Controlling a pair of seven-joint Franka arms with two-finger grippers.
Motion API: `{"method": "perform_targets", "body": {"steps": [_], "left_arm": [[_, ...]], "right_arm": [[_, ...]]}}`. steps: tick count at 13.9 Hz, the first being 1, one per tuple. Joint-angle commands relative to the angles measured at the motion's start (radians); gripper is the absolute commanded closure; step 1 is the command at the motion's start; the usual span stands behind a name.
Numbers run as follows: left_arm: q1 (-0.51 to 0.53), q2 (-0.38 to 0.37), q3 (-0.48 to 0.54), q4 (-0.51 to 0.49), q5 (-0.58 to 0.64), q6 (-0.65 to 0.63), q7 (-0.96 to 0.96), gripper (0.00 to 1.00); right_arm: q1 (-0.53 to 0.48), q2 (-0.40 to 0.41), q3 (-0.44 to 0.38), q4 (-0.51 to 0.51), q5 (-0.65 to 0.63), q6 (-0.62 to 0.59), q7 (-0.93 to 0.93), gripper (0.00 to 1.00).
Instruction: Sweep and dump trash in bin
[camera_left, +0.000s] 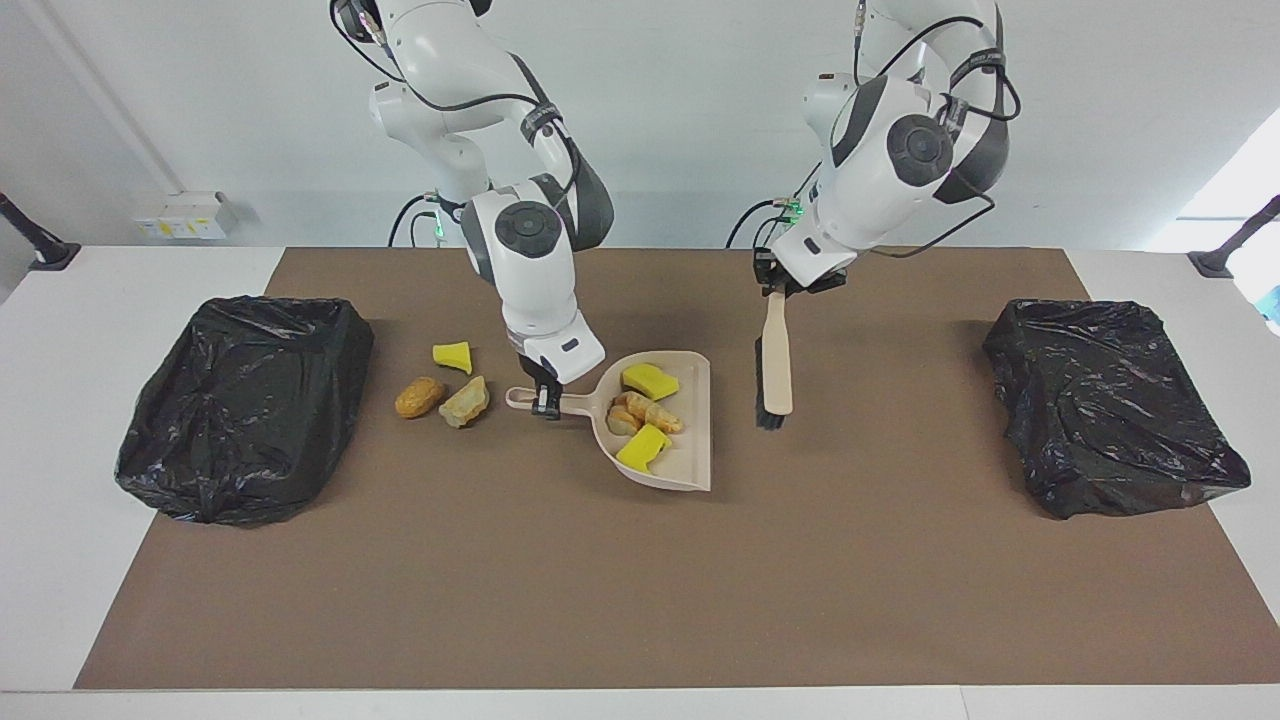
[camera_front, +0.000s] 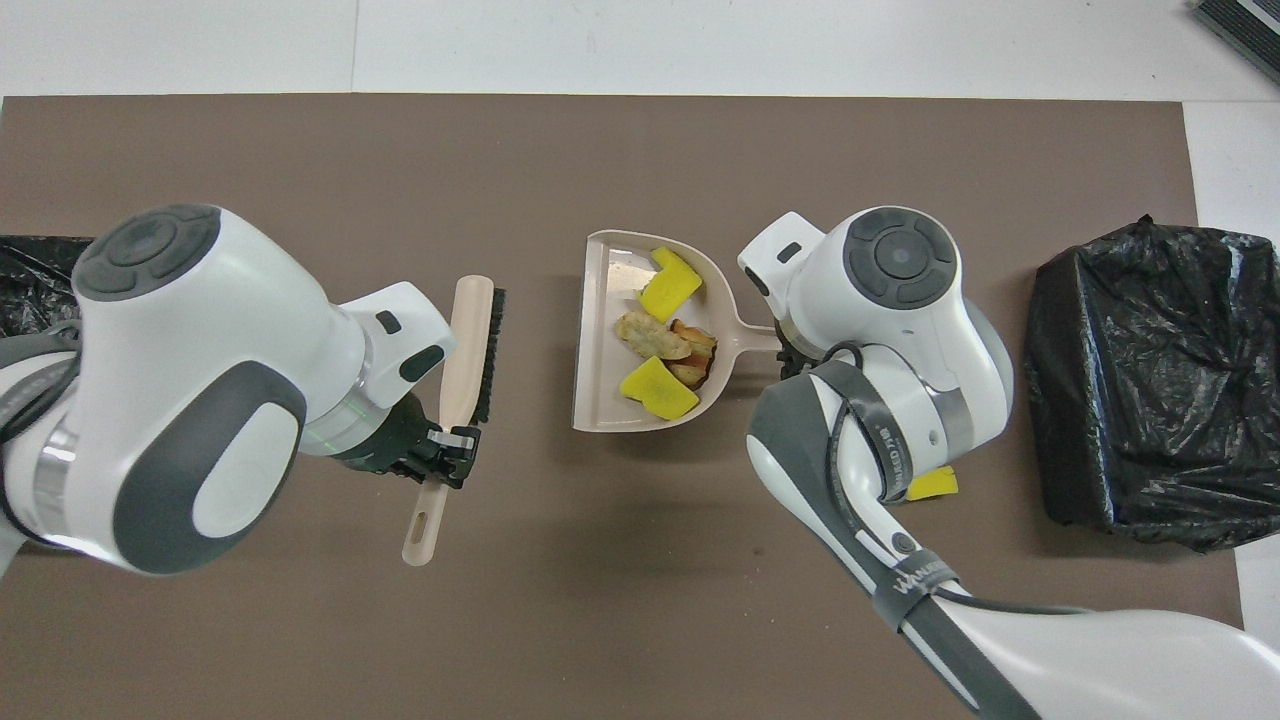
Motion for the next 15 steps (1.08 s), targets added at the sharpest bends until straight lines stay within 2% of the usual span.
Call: {"method": "perform_targets", "body": {"steps": [1,4,5,7,9,11,13,15], "left_arm": [[-0.013,-0.091,-0.012,-0.102,0.014,-0.021,-0.07,1.0],[-0.145,-0.244,-0.041,-0.332,0.014,0.198,-0.318,1.0],[-0.194,-0.258,-0.041,-0.372,0.014,0.235,-0.358,1.0],[-0.257,-0.233,-0.044,-0.388,0.014,0.282,-0.404,1.0],[-0.332,-0.188,-0.046,-0.448,0.014,0.39,-0.439,1.0],[-0.374,-0.177,-0.046,-0.504,0.014,0.473,-0.453,1.0],[-0.4,-0.138,-0.046,-0.511,0.012,0.489,-0.485,1.0],[-0.441,-0.084,-0.047,-0.511,0.012,0.558,-0.553,1.0]], "right_arm": [[-0.085,-0.052,0.012,0.015,0.032,-0.078,-0.117,1.0],[-0.187,-0.054,0.009,0.088,0.022,-0.191,-0.265,1.0],[-0.227,-0.054,0.007,0.101,0.014,-0.21,-0.318,1.0],[-0.31,-0.058,0.004,0.119,0.009,-0.238,-0.398,1.0],[-0.396,-0.074,0.002,0.124,-0.003,-0.244,-0.434,1.0],[-0.479,-0.098,0.002,0.124,-0.058,-0.242,-0.504,1.0],[-0.571,-0.106,0.002,0.125,-0.098,-0.236,-0.602,1.0],[-0.669,-0.112,0.001,0.125,-0.138,-0.221,-0.699,1.0]]}}
